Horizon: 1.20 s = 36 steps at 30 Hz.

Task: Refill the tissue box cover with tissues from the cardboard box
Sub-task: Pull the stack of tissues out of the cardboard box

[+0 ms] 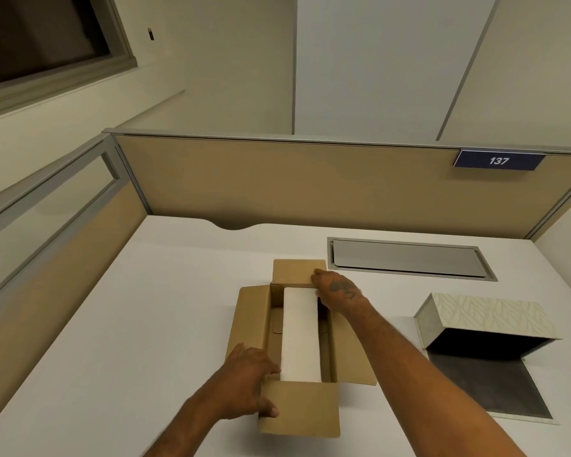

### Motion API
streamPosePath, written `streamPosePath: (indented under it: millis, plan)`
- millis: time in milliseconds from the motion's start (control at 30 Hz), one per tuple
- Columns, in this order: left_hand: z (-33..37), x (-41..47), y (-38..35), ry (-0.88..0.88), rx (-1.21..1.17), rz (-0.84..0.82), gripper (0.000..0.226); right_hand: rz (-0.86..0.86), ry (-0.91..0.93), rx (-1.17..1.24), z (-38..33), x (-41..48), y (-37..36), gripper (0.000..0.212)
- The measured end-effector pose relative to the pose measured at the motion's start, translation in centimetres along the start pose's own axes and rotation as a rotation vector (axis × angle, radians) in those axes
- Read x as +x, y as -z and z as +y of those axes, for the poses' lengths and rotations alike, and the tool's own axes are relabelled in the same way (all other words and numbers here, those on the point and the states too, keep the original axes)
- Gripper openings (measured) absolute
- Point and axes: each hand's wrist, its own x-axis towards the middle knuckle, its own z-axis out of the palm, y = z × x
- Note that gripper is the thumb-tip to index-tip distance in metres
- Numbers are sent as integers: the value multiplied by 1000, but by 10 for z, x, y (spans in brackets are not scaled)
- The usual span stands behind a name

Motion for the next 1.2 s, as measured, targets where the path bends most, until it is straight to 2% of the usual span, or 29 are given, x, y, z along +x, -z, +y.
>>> streamPosePath:
  millis: [200,467,600,633,700,800,900,1067,1200]
  plan:
    - [-1,9,-21,-158,203,337,26,19,14,-144,5,3,-19,39]
    - [-1,11,-47,-159,196,451,34,38,-43,-178,1,11,-26,35]
    - [-6,8,-44,-137,170,435,21,-4,-71,-148,1,9,-27,40]
    - [-7,8,-42,-121,128,401,29,-26,-85,-115,0,8,-26,44]
    - [-9,8,-39,-47,-42,377,67,-24,-129,15,-6,3,-24,53]
    - [-13,19,-26,80,-208,491,91,185,-255,299,-27,-12,-22,56]
    - [-21,40,-6,198,-114,602,87,280,-338,634,-50,-38,-31,51]
    - [-33,66,-7,354,-79,553,91,143,-475,860,-72,-69,-50,68]
    - [-34,72,-19,368,-95,550,87,12,-607,951,-76,-71,-60,75]
